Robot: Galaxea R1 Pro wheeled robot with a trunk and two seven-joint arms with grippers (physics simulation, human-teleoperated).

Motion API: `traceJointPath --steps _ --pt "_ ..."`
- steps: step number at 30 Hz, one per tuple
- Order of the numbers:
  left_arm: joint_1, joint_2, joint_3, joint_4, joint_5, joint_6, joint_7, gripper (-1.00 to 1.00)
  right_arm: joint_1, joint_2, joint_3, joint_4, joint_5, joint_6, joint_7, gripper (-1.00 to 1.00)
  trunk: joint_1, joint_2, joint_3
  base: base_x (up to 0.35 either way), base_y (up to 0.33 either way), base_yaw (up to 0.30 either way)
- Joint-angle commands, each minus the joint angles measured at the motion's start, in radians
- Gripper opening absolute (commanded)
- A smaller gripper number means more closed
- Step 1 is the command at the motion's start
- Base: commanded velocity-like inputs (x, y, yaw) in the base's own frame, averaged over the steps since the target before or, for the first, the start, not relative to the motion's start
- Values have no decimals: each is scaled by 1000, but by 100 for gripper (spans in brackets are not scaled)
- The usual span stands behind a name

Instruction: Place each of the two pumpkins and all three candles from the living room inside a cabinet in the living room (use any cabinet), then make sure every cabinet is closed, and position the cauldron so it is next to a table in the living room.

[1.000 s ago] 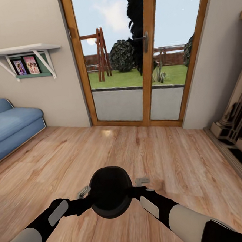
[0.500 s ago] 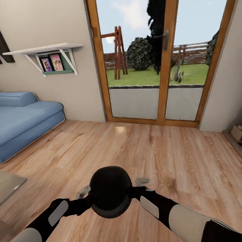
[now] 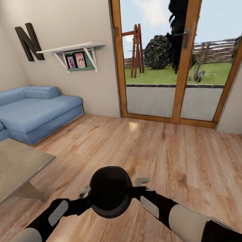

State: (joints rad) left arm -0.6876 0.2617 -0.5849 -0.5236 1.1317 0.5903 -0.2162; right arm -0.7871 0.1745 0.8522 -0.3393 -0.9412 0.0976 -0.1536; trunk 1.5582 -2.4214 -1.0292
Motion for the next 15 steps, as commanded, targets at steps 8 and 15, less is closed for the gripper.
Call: traceJointPath --steps 8,15 --pt "-1 1 2 1 -4 0 -3 -100 -2 0 2 -16 2 2 39 -100 -1 -1 -1 -248 0 269" --pt "-1 1 2 0 -4 0 -3 -100 -2 0 2 -16 2 2 39 -100 -1 -1 -1 -105 0 269"
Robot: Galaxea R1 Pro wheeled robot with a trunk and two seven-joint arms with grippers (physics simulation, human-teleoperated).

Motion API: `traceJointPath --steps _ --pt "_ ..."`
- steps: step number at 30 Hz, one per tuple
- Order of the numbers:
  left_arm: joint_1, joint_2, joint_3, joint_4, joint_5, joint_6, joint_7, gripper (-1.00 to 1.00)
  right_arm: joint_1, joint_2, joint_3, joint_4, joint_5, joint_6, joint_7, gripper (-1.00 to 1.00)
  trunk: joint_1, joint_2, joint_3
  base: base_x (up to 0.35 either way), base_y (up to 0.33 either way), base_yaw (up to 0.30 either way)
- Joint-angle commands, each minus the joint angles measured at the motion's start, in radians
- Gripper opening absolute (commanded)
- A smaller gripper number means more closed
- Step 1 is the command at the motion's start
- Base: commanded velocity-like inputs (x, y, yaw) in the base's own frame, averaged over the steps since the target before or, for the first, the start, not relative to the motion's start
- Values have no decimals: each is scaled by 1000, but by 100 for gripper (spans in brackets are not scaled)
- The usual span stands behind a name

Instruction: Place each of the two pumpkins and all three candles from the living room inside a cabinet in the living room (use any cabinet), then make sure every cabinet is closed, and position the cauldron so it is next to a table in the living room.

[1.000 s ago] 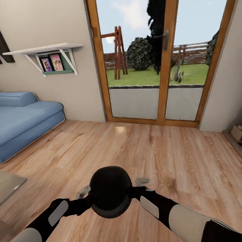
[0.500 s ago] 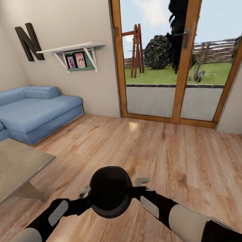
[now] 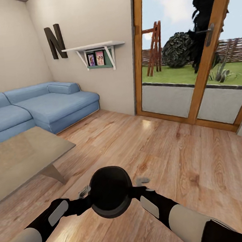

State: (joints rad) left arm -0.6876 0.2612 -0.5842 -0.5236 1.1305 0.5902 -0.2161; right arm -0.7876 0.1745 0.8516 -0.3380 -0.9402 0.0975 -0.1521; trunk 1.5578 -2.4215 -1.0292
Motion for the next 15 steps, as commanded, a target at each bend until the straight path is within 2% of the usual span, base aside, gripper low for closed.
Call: traceJointPath --steps 1,15 --pt "-1 2 2 1 -3 0 -3 -100 -1 0 2 -17 1 2 37 -100 0 -1 -1 -90 0 269" --pt "-1 1 2 0 -3 1 -3 -100 -1 0 3 -17 3 2 39 -100 0 -1 -1 -20 0 269"
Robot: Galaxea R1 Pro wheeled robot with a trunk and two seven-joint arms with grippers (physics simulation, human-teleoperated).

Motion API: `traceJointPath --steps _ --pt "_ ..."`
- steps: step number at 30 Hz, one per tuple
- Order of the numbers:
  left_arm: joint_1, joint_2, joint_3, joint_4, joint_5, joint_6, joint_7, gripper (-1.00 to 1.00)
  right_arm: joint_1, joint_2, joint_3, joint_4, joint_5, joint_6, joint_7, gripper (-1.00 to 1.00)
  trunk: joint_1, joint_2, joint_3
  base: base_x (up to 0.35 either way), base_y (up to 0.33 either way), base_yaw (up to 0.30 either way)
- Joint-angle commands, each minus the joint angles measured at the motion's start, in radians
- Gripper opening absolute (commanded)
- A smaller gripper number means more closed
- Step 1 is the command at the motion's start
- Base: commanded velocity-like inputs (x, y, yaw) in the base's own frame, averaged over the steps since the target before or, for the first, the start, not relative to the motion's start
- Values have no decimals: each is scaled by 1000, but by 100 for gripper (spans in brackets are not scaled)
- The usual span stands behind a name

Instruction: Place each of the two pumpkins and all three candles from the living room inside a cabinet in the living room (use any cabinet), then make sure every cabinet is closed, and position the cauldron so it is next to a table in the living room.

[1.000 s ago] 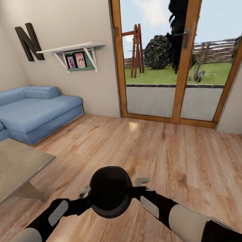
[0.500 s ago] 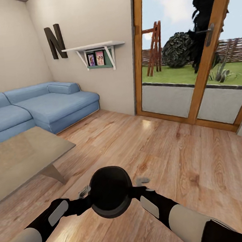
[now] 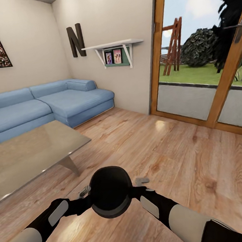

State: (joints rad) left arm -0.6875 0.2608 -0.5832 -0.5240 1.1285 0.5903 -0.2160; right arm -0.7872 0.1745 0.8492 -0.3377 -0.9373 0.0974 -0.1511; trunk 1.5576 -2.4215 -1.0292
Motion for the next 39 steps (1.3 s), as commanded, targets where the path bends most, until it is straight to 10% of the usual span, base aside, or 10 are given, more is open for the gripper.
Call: traceJointPath --steps 1,39 --pt "-1 2 1 0 -1 0 -3 -100 -1 0 5 -18 0 2 38 -100 0 -1 -1 0 0 269" --pt "-1 2 0 -1 -1 0 -3 -100 -2 0 5 -17 0 2 38 -100 0 -1 -1 0 0 269"
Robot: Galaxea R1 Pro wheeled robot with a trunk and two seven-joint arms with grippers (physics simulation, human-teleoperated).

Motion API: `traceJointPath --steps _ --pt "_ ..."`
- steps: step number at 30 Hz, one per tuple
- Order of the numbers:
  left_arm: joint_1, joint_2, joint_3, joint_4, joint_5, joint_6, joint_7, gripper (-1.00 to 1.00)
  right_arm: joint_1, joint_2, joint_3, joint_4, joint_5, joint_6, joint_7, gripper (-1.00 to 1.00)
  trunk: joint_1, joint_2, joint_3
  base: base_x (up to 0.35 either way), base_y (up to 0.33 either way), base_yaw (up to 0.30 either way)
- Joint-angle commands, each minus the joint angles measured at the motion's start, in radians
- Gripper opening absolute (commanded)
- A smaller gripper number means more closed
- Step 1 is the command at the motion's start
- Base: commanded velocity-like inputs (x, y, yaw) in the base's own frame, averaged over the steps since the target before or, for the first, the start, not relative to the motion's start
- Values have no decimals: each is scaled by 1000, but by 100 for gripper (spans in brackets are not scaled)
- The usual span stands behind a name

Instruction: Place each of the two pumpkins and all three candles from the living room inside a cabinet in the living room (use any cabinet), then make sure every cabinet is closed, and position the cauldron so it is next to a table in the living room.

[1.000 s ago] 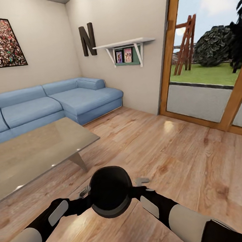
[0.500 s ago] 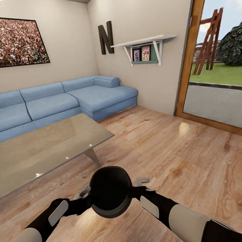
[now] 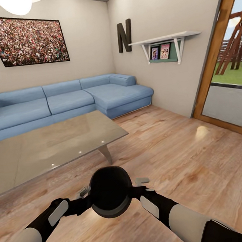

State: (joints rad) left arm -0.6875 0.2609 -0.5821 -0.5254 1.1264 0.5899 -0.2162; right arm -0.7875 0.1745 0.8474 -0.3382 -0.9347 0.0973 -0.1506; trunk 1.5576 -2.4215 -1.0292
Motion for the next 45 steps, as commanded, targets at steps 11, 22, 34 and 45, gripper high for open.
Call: traceJointPath --steps 11,22,34,45 --pt "-1 1 0 0 1 1 -3 -100 -1 0 7 -17 -3 2 37 -100 0 -1 -1 0 0 269" --pt "-1 1 -1 0 1 1 -3 -100 -1 0 7 -18 -3 2 37 -100 0 -1 -1 0 0 269" --pt "-1 1 -1 -1 1 1 -3 -100 -1 0 7 -18 -3 2 37 -100 0 -1 -1 0 0 269" --pt "-1 1 -1 0 1 1 -3 -100 -1 0 7 -18 -3 2 38 -100 0 -1 -1 0 0 241"
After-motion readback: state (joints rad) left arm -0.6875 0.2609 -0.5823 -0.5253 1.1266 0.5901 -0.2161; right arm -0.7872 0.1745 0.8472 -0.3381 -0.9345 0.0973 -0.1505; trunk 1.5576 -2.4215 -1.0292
